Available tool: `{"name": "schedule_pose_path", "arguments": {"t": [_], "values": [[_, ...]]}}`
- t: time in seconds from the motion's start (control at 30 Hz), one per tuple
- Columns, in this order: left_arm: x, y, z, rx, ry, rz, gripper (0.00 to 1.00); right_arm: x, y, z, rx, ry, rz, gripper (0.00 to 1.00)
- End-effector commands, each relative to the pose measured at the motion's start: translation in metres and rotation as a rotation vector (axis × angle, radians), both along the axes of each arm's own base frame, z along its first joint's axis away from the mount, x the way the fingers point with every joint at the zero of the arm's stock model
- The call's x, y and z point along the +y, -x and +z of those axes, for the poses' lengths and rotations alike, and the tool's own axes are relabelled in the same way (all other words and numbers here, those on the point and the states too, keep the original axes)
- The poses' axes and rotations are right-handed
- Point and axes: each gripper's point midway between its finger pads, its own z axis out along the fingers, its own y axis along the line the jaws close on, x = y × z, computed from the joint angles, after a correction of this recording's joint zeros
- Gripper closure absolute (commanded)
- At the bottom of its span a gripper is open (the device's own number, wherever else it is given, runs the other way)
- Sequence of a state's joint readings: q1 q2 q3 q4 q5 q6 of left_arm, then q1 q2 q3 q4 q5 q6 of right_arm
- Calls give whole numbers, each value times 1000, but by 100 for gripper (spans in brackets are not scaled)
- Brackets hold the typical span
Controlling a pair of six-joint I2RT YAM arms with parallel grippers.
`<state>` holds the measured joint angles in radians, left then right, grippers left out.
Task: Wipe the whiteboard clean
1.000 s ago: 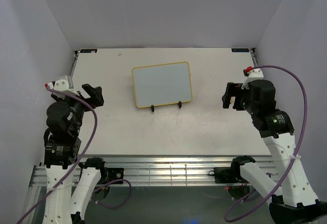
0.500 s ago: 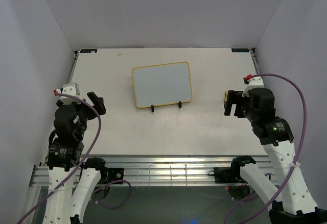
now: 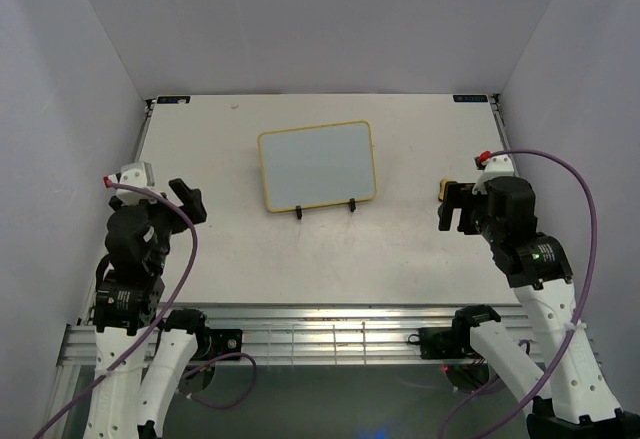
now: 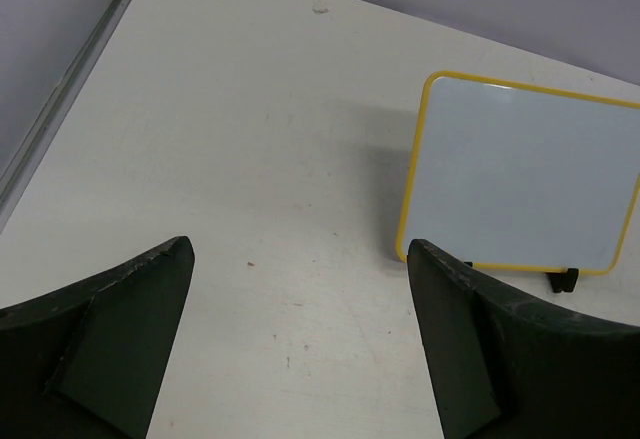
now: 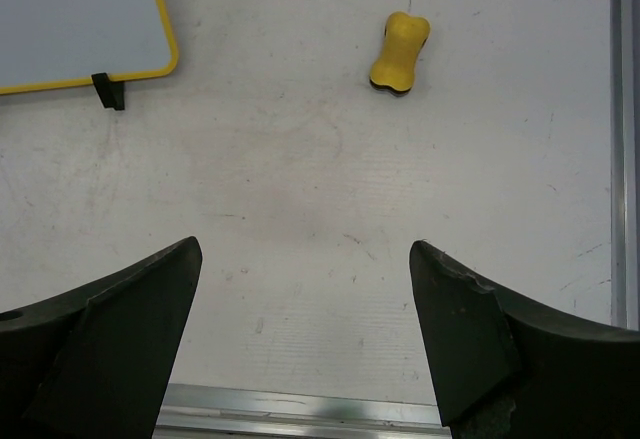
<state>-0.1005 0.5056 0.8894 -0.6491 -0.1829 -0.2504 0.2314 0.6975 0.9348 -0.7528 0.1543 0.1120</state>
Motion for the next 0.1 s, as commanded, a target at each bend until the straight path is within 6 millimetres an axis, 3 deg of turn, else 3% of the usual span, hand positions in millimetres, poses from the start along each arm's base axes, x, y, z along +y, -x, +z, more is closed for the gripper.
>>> {"name": "schedule_pose_path", "arguments": {"t": [0.0,0.07], "values": [[1,-2,12,-48,-4,8,2,3,-7,11,-59,-4,19,10],[1,-4,17,-68,-2,7,2,3,-7,12,-64,-3,16,10]]}}
